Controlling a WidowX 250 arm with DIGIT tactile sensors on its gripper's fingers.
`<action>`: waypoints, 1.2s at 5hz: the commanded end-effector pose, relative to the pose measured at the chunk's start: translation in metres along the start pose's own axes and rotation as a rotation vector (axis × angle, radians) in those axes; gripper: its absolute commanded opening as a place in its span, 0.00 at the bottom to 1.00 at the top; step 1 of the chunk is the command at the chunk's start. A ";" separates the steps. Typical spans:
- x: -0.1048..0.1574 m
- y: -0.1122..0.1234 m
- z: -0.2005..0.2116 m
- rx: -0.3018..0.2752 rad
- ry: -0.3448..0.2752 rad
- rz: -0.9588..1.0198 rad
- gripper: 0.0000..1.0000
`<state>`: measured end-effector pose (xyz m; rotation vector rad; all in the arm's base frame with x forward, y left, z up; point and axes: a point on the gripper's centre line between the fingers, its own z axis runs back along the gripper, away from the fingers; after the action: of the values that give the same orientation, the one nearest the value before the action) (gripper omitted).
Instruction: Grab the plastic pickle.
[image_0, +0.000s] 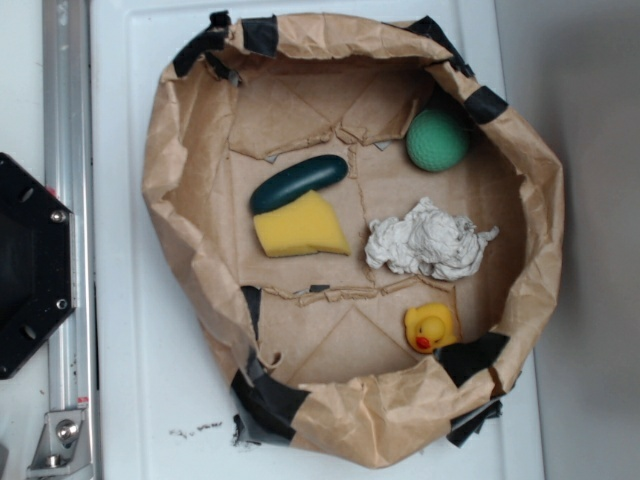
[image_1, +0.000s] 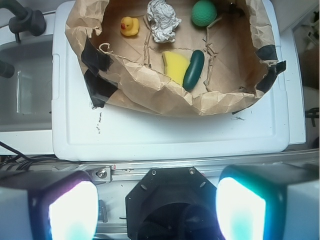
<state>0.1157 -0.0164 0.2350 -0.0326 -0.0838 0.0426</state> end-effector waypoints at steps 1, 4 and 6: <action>0.000 0.000 0.000 0.000 0.000 0.000 1.00; 0.090 0.046 -0.082 -0.050 -0.065 0.289 1.00; 0.122 0.076 -0.156 0.010 0.013 0.615 1.00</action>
<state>0.2445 0.0459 0.0742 -0.0438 0.0024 0.6323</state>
